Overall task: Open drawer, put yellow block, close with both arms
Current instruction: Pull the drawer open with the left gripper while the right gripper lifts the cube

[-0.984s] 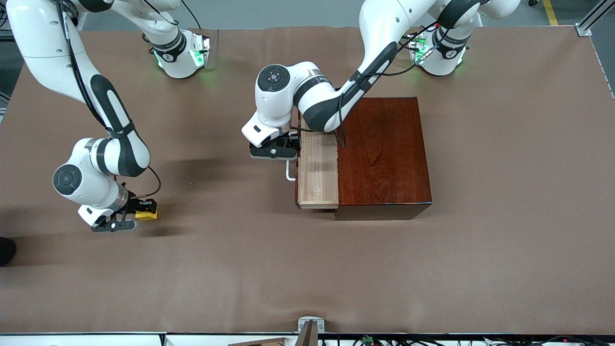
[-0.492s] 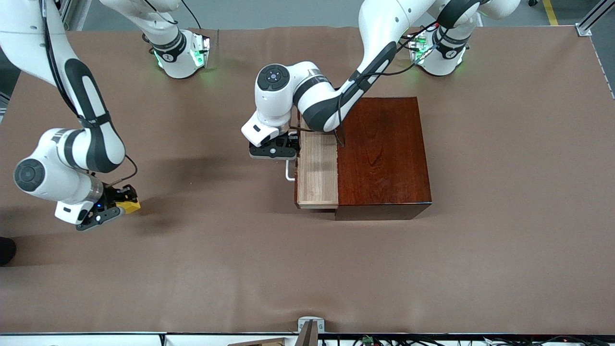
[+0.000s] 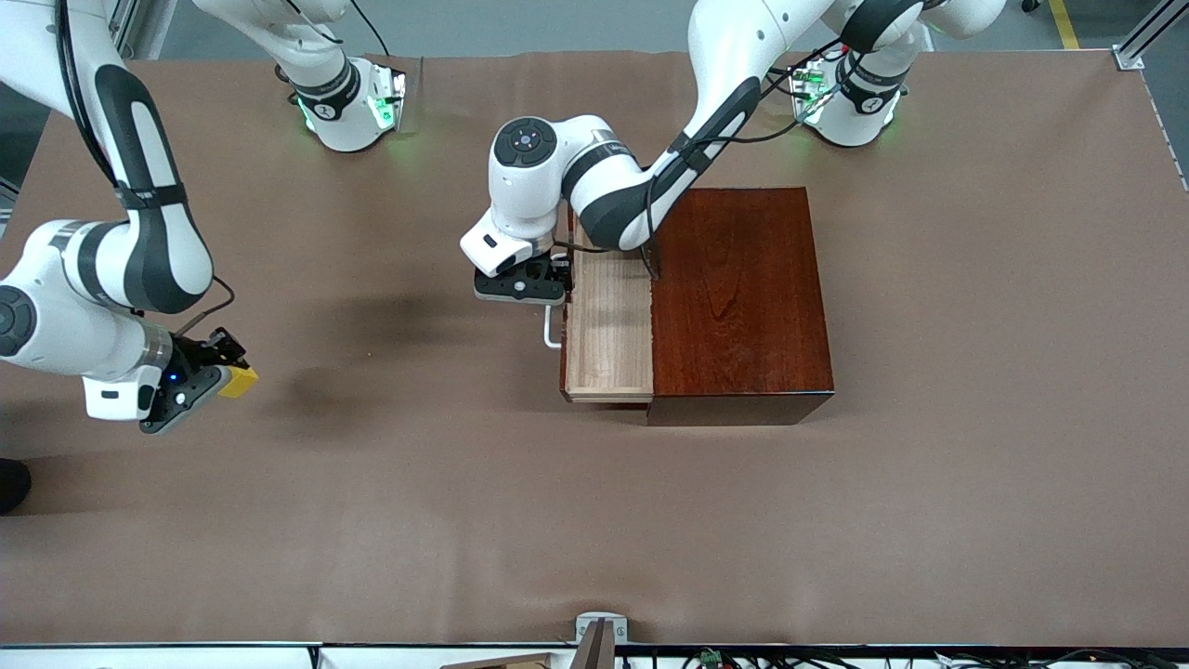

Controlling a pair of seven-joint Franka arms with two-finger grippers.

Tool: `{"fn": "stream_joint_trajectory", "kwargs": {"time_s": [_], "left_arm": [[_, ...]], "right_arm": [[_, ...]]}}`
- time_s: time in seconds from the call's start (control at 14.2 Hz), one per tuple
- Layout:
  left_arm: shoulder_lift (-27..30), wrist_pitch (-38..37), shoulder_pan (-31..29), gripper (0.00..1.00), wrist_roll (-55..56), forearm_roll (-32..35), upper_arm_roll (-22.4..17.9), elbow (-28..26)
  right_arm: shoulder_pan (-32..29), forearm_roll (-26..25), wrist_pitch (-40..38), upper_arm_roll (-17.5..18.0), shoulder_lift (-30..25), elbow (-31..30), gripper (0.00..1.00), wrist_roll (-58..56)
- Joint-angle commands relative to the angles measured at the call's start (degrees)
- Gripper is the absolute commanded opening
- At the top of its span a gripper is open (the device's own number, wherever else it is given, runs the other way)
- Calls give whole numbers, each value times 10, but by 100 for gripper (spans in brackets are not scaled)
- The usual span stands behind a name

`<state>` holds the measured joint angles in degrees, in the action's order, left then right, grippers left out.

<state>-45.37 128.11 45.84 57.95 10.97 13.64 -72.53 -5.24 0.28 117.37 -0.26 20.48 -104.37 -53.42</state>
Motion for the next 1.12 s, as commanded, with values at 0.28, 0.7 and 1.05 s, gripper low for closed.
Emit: {"fn": "stream_joint_trajectory", "kwargs": {"time_s": [0.28,0.7,1.05], "left_arm": [[-22,106,34,100,16,-56,19,30],[-3,91,28,100,29,-74,15,29],[33,44,11,100,52,-79,13,29]], "right_arm": [[8,12,-67,20,-28,50,0,-297],[8,13,-87,32,-24,65,0,-442],[10,41,-89,67,-25,71,0,-454]]}}
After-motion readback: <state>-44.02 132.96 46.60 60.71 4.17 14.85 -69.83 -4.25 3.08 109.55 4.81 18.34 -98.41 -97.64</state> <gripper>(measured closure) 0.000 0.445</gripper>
